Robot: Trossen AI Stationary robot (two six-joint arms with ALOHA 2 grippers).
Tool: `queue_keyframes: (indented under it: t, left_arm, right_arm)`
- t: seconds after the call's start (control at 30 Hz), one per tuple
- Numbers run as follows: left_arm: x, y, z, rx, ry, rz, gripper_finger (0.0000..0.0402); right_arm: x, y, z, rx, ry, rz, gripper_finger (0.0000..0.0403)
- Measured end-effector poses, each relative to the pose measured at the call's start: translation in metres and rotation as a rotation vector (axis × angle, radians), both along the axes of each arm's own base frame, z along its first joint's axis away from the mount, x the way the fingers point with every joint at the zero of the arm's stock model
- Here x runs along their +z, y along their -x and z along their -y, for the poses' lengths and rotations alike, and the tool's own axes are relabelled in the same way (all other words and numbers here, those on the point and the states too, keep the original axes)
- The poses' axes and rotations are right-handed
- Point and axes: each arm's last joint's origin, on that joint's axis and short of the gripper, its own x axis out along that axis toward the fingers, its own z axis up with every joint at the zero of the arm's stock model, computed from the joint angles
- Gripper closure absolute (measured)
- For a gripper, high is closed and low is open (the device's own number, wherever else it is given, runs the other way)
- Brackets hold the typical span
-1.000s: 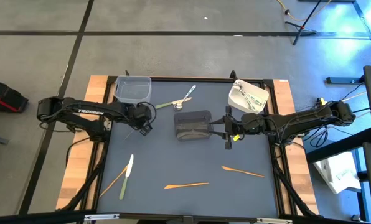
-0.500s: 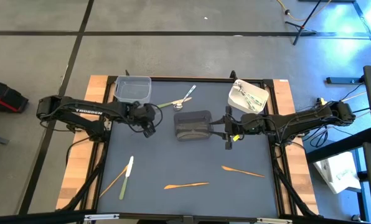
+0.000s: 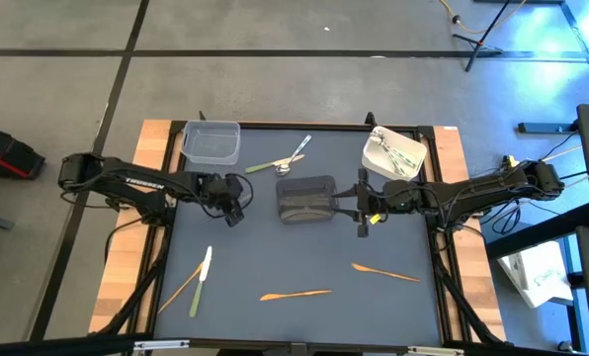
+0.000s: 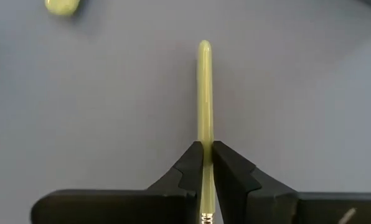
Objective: Sort silverware by color (type)
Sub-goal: Put the green knife into the transparent bin
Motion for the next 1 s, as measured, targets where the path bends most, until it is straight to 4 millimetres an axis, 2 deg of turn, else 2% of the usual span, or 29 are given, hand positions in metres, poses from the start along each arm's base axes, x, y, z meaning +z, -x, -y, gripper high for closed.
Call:
queue_keyframes:
  t: [0.3, 0.43, 0.63, 0.77, 1.0]
  left_arm:
    - [-0.005, 0.002, -0.004, 0.018, 0.023, 0.017, 0.0312]
    - [-0.011, 0.001, -0.006, 0.022, -0.007, -0.025, 0.0297]
    - [-0.024, -0.003, -0.006, 0.018, -0.004, -0.096, 0.0301]
    - [-0.025, -0.004, -0.004, -0.026, -0.031, -0.113, 0.0307]
    - [-0.025, -0.004, -0.002, -0.034, -0.055, -0.118, 0.0359]
  right_arm:
    - [0.0, 0.0, 0.0, 0.0, 0.0, -0.001, 0.0249]
    - [0.0, 0.0, 0.0, 0.0, 0.0, -0.001, 0.0249]
    - [0.0, 0.0, 0.0, 0.0, 0.0, -0.001, 0.0249]
    - [0.0, 0.0, 0.0, 0.0, 0.0, -0.001, 0.0249]
    - [0.0, 0.0, 0.0, 0.0, 0.001, -0.002, 0.0249]
